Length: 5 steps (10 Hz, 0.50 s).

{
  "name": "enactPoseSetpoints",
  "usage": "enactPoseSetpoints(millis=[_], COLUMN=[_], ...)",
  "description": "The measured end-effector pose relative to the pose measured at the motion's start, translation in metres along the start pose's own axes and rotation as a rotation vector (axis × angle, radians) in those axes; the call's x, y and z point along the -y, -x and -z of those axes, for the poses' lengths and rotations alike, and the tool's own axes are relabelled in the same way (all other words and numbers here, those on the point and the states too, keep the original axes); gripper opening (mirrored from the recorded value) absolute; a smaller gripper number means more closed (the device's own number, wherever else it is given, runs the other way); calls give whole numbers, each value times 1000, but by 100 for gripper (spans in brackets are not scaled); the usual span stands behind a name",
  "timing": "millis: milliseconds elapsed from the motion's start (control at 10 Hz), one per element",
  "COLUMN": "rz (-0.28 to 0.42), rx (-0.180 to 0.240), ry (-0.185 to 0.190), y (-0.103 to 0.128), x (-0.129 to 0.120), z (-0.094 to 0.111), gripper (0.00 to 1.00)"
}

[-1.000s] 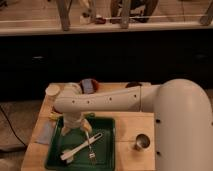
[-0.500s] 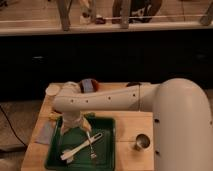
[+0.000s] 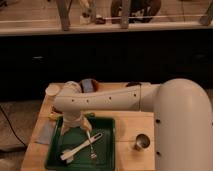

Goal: Place fork in tray

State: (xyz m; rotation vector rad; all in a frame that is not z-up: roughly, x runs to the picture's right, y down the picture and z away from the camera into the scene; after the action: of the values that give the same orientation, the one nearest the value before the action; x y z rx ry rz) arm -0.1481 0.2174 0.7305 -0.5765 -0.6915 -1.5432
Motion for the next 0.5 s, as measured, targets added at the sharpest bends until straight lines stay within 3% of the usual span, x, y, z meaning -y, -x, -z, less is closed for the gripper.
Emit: enactPoseSetpoints(millis=[500], rz=[4], rx=[-5], ry=[-10], y=[-1], x=[-3], z=[1], gripper=[80])
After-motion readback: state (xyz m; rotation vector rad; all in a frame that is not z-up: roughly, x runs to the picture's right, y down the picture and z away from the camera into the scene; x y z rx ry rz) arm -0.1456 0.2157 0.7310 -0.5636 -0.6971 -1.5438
